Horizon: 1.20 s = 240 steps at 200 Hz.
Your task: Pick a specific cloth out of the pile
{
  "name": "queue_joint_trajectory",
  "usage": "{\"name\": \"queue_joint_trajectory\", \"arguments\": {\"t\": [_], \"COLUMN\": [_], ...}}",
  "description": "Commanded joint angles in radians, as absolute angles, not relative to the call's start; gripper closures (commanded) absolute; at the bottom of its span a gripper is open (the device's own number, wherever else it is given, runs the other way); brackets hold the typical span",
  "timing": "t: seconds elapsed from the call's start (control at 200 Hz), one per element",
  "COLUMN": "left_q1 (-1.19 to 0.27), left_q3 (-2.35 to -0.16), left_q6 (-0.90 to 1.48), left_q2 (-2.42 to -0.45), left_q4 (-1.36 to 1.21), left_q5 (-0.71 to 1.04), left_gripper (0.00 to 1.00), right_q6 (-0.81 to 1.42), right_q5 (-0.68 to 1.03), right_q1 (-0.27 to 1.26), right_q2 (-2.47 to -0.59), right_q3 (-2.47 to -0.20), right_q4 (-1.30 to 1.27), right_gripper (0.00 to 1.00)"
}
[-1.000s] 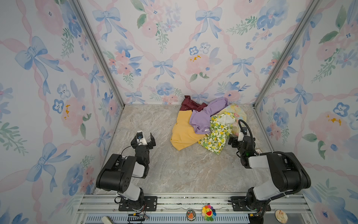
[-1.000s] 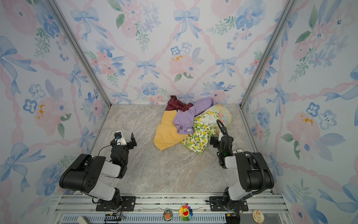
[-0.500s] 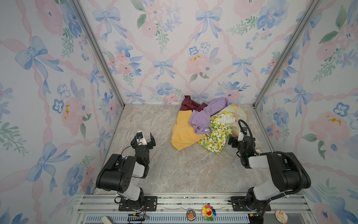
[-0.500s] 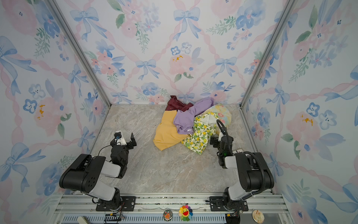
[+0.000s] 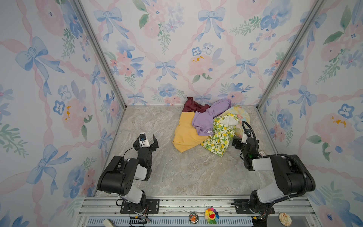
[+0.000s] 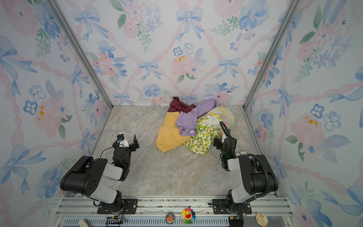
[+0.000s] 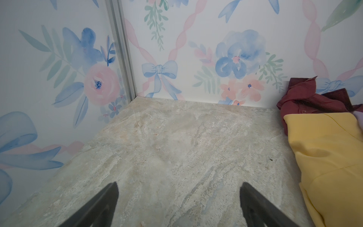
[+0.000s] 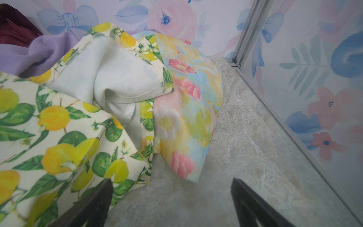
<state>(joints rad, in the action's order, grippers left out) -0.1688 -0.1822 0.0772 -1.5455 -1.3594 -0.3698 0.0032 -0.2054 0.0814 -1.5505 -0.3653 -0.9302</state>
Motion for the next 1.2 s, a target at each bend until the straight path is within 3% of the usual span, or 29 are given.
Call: {"name": "queue_joint_trajectory", "arguments": {"t": [0.0,0.23,0.52,0.66,0.88,1.195], "left_q1": [-0.19,-0.228,-0.356,-0.388,-0.441,-0.526], "left_q3": [-0.166,-0.226,-0.4,-0.511,-0.637,-0.751], "left_q6": [0.033,-0.012,-0.153,-0.091,0.041,0.153], "left_q2": [-1.526,-1.446,-1.48,-1.484,-1.437,-1.401], "left_q4": [-1.377,-1.202,-0.961,-0.817,-0.622,-0.452], "left_q5": [-0.393,-0.401,-0.481,-0.547,-0.458,-0.332], "left_gripper": [0.02,0.02,0.03,0.03,0.04,0.05], "right_q6": [-0.02,-0.015,-0.049,-0.054,-0.002,0.256], "right_q5": [-0.284,-0.38,-0.431,-0.502,-0.663,-0.771], "right_q1": [0.112,0.135,0.173,0.185,0.193,0.133], "right_q2": [-1.528,-1.513,-1.522,-1.501,-1.274,-1.084], "right_q3": [-0.33,-0.26,-0.249,-0.254,-0.306,-0.54], "right_q4": [-1.01,-1.136,-1.178,-1.168,-0.84,-0.252], "right_gripper": [0.03,0.03,0.03,0.03,0.03,0.03]}}
